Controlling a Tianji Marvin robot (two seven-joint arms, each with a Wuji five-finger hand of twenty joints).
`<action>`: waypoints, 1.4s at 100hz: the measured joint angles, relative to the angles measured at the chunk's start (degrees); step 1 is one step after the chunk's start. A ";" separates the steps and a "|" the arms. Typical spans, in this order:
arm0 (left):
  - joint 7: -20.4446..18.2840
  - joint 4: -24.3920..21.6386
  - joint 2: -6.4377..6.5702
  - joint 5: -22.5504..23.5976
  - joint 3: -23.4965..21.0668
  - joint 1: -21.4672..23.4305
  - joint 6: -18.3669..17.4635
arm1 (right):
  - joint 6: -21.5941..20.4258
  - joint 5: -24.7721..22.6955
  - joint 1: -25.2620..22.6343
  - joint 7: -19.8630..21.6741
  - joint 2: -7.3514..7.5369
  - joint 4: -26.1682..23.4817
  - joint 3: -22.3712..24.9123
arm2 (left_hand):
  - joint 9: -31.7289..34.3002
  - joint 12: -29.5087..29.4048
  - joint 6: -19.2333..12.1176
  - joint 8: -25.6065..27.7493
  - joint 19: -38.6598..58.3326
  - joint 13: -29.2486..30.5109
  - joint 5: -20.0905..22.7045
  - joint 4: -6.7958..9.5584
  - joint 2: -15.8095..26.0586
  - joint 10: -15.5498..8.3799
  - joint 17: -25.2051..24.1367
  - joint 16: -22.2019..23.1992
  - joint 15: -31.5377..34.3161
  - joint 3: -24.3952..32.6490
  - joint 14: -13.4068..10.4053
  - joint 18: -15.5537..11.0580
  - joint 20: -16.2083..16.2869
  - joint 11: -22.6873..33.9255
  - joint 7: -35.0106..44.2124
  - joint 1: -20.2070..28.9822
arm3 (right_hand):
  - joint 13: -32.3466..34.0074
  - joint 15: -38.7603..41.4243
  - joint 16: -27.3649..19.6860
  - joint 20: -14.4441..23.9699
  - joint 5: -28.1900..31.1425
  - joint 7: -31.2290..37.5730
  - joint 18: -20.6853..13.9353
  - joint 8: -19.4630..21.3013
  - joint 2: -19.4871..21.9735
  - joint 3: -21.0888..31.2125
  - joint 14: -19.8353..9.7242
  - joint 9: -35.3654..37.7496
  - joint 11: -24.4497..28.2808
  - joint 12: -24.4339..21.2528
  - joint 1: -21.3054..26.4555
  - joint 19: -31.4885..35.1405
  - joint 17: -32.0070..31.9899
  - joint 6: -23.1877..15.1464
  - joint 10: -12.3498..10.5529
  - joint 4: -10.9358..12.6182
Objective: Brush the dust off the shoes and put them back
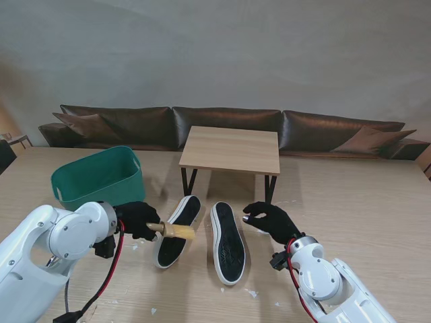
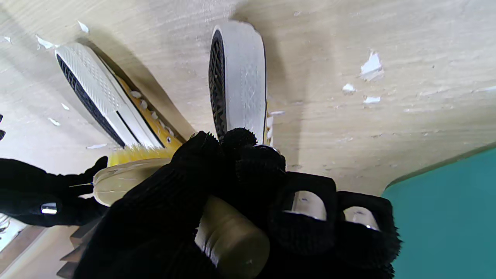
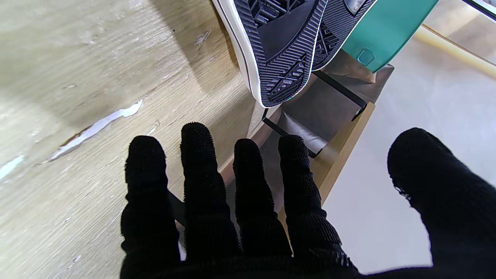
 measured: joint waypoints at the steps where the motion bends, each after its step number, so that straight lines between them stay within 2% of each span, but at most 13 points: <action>1: 0.28 -0.02 -0.01 0.00 -0.04 0.05 -0.11 | -0.01 0.00 0.00 0.00 0.00 0.00 -0.01 | 0.00 0.00 0.00 0.00 0.00 0.00 0.00 0.00 0.00 0.00 0.00 0.00 0.00 0.00 0.00 0.00 0.00 -0.01 0.00 0.00 | 0.00 0.00 0.00 0.00 0.00 0.00 0.00 0.00 0.00 0.00 0.00 0.00 0.00 0.00 0.00 0.00 0.00 0.00 0.00 0.00; 17: 6.48 0.40 -0.38 -0.21 -0.30 0.34 -2.96 | -0.03 -0.05 -0.10 0.01 0.00 -0.10 0.15 | 0.00 0.00 0.00 0.00 0.00 0.00 0.00 0.00 0.00 0.00 0.00 0.00 0.00 -0.01 0.00 0.00 0.00 -0.06 -0.01 0.00 | 0.00 0.00 0.00 0.00 0.00 0.00 0.00 -0.01 0.00 0.00 0.00 0.00 0.00 0.00 0.00 0.00 0.00 0.00 0.01 0.00; 31: 8.20 2.41 -0.93 -1.13 0.17 -0.99 -3.42 | 0.09 -0.16 -1.13 0.81 0.10 -1.51 1.60 | 0.00 0.01 0.00 0.00 0.00 0.00 0.00 0.00 0.00 0.00 0.00 0.00 0.00 -0.02 0.00 0.00 0.00 -0.08 -0.01 0.00 | 0.00 0.00 0.00 0.00 0.00 0.00 0.00 -0.01 0.00 0.00 0.00 0.00 0.00 0.00 0.00 0.00 0.00 0.00 0.01 0.00; 56: 14.02 8.92 -1.74 -1.56 2.09 -5.15 -5.38 | 0.05 -0.15 -1.21 0.96 0.37 -1.65 1.61 | 0.00 0.01 0.00 0.00 0.00 0.00 0.00 0.00 0.00 0.00 -0.01 0.00 0.00 -0.02 0.00 0.01 0.01 -0.15 -0.01 0.00 | 0.00 0.00 0.00 0.00 0.00 0.00 0.00 -0.01 0.00 0.00 0.00 0.00 0.00 0.00 0.00 0.00 0.00 0.01 0.01 0.00; 86: 18.41 17.91 -2.39 -2.04 6.44 -11.51 -6.68 | 0.17 -0.09 -1.21 1.04 0.37 -1.62 1.64 | 0.00 0.01 0.00 -0.02 0.00 -0.01 0.00 0.00 0.00 0.03 -0.01 0.00 0.00 -0.02 0.05 0.04 0.03 -0.16 -0.03 0.00 | 0.00 0.00 0.00 0.00 0.00 0.00 0.00 -0.01 0.00 0.00 0.00 0.00 0.00 0.00 0.00 0.00 0.00 0.02 0.01 0.00; 110: 18.09 22.94 -2.53 -2.67 10.47 -15.88 -6.33 | 0.52 -0.03 -1.50 1.51 0.41 -2.08 1.98 | 0.00 0.01 0.00 -0.03 0.00 -0.01 0.00 0.00 0.00 0.05 -0.01 0.00 0.00 -0.02 0.05 0.06 0.04 -0.16 -0.05 0.00 | 0.00 0.00 0.00 0.00 0.00 0.00 0.00 -0.01 0.00 0.00 0.01 0.00 0.00 0.00 0.00 0.00 0.00 0.02 0.02 0.00; 140: 14.50 22.56 -2.41 -3.13 10.60 -15.67 -5.21 | 0.75 0.12 -1.75 1.81 0.50 -2.54 2.22 | 0.00 0.01 0.00 -0.03 0.00 -0.01 0.00 0.00 0.00 0.05 -0.01 0.00 0.00 -0.02 0.06 0.07 0.05 -0.17 -0.11 0.00 | 0.00 0.00 0.00 0.00 0.00 0.00 0.00 -0.01 0.00 0.00 0.01 0.00 0.00 0.00 0.00 0.00 0.00 0.02 0.02 0.00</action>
